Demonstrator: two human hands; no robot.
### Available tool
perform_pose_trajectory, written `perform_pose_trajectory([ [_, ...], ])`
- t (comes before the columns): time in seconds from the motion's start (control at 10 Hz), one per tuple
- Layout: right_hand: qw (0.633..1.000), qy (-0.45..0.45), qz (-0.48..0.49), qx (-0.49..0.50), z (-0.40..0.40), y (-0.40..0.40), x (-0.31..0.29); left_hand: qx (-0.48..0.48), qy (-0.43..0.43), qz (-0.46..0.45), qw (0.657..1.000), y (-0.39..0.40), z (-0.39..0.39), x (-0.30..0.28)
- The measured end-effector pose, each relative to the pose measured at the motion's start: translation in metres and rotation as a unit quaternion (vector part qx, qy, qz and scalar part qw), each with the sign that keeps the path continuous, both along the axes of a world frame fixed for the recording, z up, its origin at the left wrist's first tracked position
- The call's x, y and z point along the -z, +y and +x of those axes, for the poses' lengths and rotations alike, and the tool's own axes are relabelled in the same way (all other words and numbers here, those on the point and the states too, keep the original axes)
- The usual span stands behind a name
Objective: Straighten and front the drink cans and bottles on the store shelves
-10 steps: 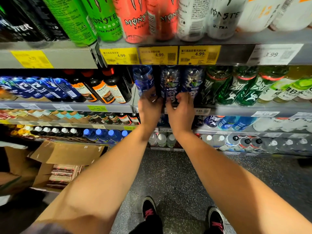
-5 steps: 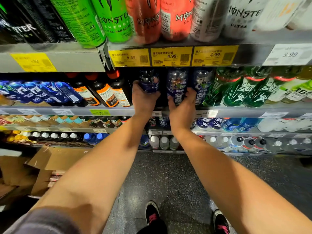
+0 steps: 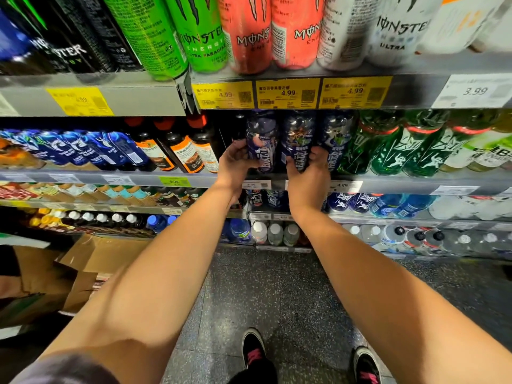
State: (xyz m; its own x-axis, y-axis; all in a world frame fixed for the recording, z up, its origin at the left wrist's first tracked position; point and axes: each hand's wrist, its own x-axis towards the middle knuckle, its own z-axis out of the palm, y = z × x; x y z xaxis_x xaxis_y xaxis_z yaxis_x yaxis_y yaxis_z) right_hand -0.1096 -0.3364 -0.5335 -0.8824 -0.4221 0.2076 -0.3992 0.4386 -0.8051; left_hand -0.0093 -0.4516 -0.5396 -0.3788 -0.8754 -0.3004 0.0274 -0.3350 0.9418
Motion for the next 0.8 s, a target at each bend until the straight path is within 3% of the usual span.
perform_pose_trajectory([
  [0.2, 1.0, -0.022, -0.013, -0.009, 0.001, -0.001, 0.001, -0.034, -0.061, -0.093, 0.993, 0.025, -0.008, -0.003],
  [0.6, 0.99, -0.102, 0.038, -0.092, -0.002, 0.034, -0.024, -0.039, -0.069, -0.034, 0.996, 0.06, 0.01, -0.03],
  [0.8, 0.977, -0.155, 0.075, -0.129, -0.013, 0.065, -0.07, 0.058, -0.118, -0.092, 0.987, 0.091, 0.02, -0.063],
])
